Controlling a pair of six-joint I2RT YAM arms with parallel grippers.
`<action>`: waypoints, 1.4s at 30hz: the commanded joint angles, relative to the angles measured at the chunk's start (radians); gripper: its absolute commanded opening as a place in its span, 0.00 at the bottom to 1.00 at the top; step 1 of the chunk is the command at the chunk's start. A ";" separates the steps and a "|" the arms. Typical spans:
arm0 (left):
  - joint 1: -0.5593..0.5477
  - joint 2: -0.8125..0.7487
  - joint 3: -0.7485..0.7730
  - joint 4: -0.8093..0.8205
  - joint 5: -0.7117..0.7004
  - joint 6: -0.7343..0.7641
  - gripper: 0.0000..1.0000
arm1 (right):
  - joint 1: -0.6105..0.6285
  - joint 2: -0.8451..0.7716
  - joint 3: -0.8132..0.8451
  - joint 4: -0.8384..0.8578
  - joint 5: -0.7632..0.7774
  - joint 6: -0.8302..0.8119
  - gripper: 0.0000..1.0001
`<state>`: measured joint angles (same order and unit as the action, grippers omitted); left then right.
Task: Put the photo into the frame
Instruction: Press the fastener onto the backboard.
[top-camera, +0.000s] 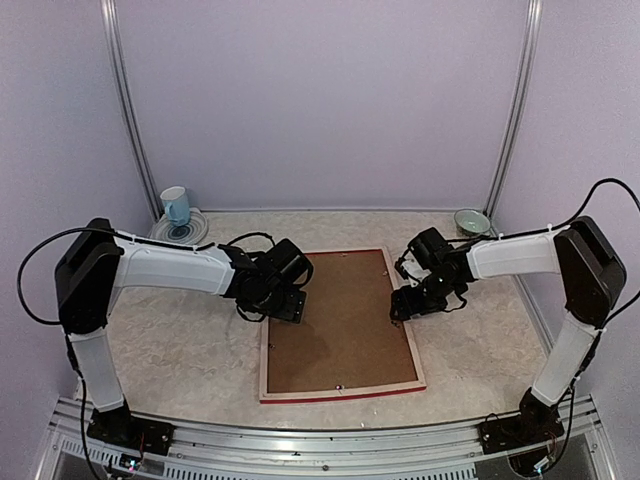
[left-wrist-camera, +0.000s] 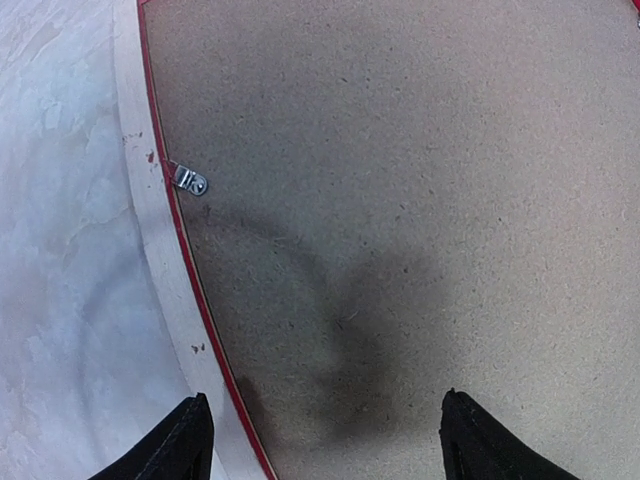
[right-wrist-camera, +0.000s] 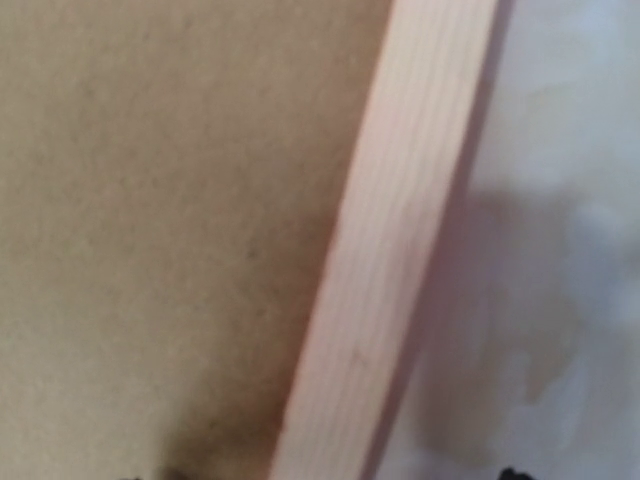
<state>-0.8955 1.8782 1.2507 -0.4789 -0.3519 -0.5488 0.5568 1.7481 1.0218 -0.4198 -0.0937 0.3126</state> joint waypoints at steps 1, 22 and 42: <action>-0.019 0.041 0.025 0.013 0.000 0.015 0.78 | 0.019 -0.040 -0.012 -0.022 0.018 0.008 0.75; -0.028 0.096 0.017 0.011 0.010 0.016 0.78 | 0.034 -0.036 -0.017 -0.035 0.038 0.006 0.75; -0.029 0.084 0.006 0.014 0.014 0.012 0.78 | 0.058 0.027 -0.003 -0.052 0.086 -0.003 0.69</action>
<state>-0.9192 1.9545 1.2629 -0.4706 -0.3466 -0.5373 0.6029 1.7500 1.0176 -0.4534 -0.0444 0.3115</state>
